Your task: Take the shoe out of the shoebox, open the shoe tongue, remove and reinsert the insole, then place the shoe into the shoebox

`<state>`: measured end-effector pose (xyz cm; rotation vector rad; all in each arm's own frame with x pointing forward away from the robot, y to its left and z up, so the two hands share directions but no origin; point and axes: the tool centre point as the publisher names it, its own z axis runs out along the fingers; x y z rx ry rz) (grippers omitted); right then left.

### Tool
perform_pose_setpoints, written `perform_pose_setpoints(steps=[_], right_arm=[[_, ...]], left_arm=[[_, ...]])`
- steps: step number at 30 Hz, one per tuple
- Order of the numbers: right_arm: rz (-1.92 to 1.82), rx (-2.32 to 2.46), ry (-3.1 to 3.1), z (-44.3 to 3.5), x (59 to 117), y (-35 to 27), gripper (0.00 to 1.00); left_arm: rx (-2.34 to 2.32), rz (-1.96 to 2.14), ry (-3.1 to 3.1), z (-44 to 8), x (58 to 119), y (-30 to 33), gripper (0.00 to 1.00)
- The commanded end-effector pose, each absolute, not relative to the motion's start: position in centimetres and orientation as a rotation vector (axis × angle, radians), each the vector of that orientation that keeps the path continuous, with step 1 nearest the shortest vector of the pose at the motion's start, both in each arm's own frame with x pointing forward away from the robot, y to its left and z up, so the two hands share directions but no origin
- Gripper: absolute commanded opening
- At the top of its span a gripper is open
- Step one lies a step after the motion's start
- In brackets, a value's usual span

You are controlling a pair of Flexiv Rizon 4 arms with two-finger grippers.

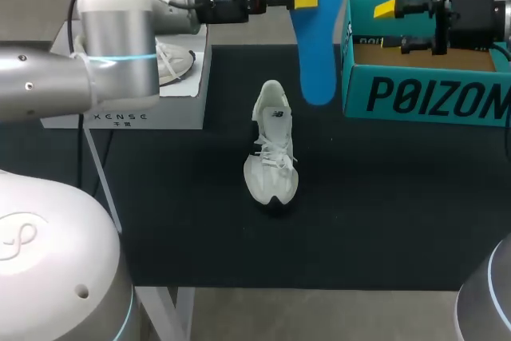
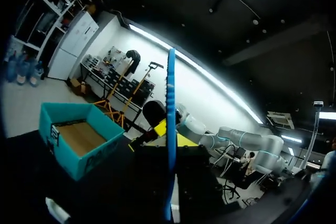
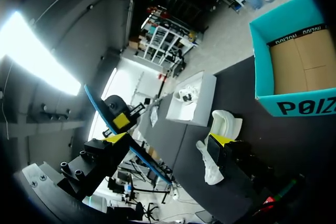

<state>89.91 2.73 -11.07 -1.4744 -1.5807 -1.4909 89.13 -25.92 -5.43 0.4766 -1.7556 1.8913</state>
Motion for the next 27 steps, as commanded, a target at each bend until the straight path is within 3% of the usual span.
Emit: perform_pose_setpoints(steps=[1,19,27], right_arm=[[-1.496,-1.493,-1.576,-11.0,89.4,2.5,1.0],[-1.474,-1.48,-1.713,-10.4,88.8,2.2,1.0],[-1.29,-1.612,-2.005,-8.3,88.9,1.3,1.0]], left_arm=[[0.86,1.766,-1.456,-6.4,89.2,-25.7,0.0],[0.956,1.736,-1.34,-6.9,89.1,-25.5,0.0],[1.103,1.498,-1.24,-8.4,89.0,-25.8,0.0]])
